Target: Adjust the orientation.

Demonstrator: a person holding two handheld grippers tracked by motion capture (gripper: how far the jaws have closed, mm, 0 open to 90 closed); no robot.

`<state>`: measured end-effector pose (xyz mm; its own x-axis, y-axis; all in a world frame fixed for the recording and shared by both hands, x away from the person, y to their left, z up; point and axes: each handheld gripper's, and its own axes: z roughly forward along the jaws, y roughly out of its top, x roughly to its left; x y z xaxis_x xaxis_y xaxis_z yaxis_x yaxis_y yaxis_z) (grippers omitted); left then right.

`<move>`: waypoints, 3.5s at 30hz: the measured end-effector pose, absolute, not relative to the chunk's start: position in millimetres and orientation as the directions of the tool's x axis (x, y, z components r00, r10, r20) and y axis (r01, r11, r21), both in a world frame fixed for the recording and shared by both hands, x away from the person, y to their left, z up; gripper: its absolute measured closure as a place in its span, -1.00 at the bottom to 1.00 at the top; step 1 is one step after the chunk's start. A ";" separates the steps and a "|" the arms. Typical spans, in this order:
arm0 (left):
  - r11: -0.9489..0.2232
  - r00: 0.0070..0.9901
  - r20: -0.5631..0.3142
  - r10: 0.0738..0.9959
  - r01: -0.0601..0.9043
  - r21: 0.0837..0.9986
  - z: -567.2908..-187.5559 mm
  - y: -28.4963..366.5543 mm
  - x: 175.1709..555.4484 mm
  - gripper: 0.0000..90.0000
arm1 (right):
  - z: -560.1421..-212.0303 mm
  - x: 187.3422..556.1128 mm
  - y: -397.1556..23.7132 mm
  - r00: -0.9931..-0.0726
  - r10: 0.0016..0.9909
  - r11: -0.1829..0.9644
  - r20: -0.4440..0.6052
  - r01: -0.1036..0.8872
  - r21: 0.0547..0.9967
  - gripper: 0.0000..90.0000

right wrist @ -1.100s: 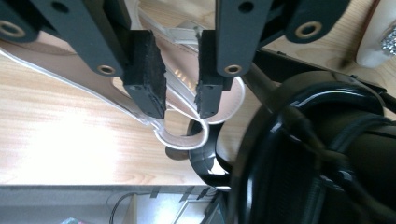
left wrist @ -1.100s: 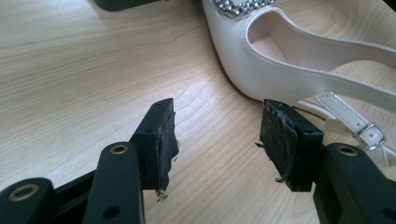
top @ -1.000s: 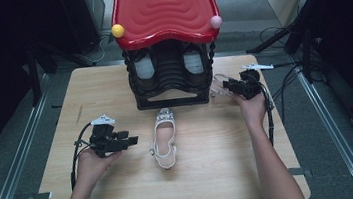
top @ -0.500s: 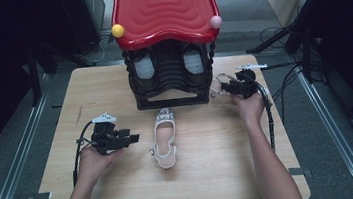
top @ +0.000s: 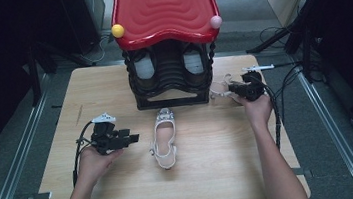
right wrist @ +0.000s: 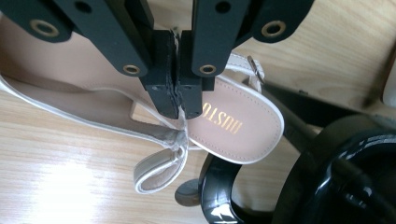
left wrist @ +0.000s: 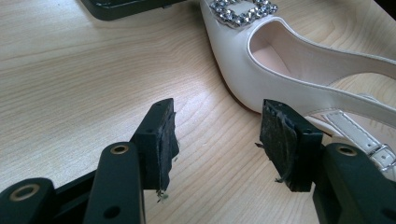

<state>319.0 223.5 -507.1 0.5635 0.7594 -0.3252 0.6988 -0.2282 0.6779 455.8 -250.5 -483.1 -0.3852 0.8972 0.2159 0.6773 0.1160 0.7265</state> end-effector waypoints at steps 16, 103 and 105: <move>-0.223 0.566 -0.330 0.756 0.696 0.682 -505.8 222.7 318.5 0.02 | -482.2 420.4 -277.7 -0.390 0.899 0.137 0.199 0.682 0.718 0.97; -0.262 0.578 -0.310 0.755 0.700 0.664 -506.4 215.1 321.9 0.01 | -446.8 385.3 -265.4 -0.439 0.863 0.083 0.250 0.612 0.786 0.76; -0.263 0.577 -0.307 0.756 0.699 0.665 -506.0 216.2 321.5 0.01 | -445.5 390.6 -268.8 -0.426 0.864 0.062 0.269 0.619 0.783 0.74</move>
